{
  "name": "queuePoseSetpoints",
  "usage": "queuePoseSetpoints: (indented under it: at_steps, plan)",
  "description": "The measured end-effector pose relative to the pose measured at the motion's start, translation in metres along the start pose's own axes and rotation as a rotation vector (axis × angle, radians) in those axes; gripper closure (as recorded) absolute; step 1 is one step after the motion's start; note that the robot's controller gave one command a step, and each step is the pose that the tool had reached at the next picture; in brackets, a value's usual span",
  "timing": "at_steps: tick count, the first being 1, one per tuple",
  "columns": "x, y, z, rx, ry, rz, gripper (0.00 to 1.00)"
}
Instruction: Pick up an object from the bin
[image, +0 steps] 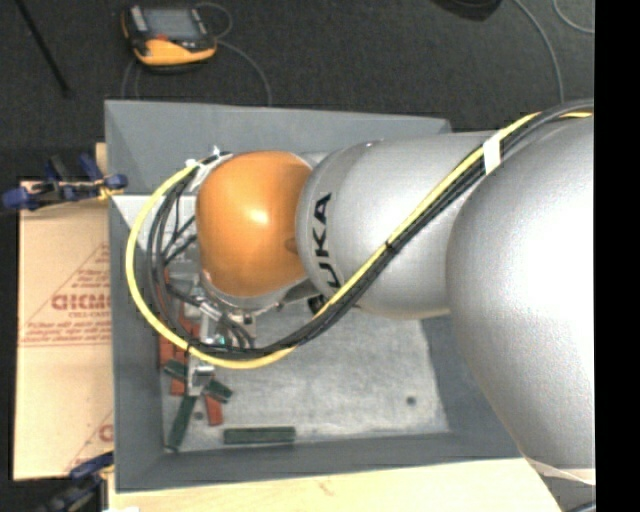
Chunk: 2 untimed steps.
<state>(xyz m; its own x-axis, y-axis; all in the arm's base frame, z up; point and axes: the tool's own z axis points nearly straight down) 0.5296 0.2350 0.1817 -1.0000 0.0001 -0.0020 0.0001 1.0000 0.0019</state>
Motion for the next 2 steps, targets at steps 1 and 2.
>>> queuePoseSetpoints:
  at_steps: [1, 2]
  plan:
    - [0.0146, -0.0183, 0.1028, -0.002, -0.004, -0.037, 1.0]
    - [0.0148, -0.0182, 0.1029, -0.002, -0.003, -0.035, 1.0]
